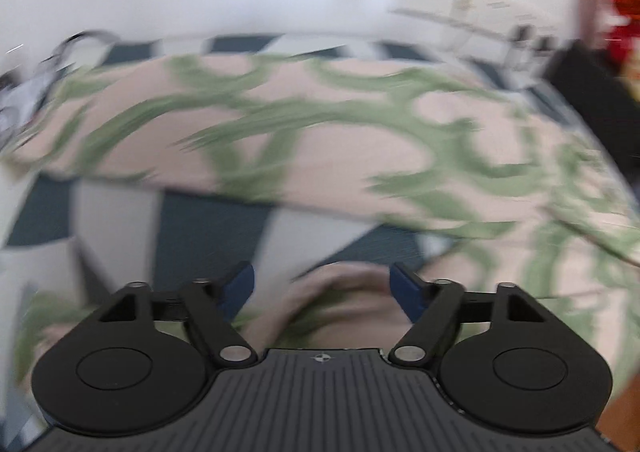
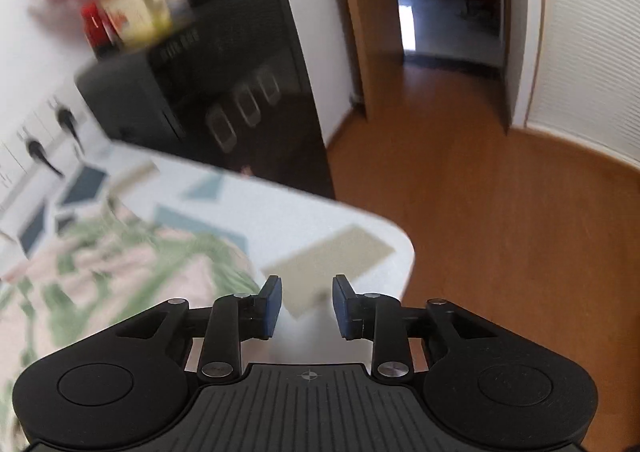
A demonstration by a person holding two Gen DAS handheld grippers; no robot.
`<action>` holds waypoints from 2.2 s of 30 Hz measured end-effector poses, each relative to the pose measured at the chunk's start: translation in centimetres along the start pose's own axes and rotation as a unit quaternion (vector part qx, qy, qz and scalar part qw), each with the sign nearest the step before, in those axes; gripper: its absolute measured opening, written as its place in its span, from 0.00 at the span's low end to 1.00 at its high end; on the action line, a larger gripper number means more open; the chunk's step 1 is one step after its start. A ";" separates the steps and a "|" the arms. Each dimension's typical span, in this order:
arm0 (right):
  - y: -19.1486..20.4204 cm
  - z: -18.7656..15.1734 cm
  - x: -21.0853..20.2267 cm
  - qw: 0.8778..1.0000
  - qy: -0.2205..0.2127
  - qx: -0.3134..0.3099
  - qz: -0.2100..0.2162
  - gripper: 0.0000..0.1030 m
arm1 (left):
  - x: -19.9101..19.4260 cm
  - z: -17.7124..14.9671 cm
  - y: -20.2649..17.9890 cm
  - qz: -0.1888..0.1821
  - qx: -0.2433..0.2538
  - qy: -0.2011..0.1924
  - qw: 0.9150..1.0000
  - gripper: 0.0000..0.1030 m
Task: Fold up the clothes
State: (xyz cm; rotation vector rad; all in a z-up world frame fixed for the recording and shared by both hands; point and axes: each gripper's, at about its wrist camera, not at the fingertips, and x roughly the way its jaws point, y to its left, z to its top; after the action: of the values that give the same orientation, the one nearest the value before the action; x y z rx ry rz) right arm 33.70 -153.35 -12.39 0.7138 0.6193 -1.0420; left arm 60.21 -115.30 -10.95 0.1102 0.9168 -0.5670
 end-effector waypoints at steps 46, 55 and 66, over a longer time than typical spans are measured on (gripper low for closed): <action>30.8 12.6 26.2 0.958 0.001 -0.264 0.107 0.57 | 15.7 13.0 3.8 0.205 -0.115 -0.002 0.972 1.00; 27.3 11.4 19.8 0.961 -0.081 -0.207 0.163 0.99 | 8.6 12.2 3.7 0.182 -0.079 -0.040 0.979 0.96; 20.1 4.3 6.0 0.965 -0.073 -0.200 0.156 0.99 | -0.5 4.7 1.2 0.081 -0.143 -0.014 0.986 0.99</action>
State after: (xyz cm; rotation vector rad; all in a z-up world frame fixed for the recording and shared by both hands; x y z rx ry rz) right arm 54.92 -153.40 -9.66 0.3599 0.5456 -0.6425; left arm 64.00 -115.62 -7.87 -0.0821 0.9435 -0.2807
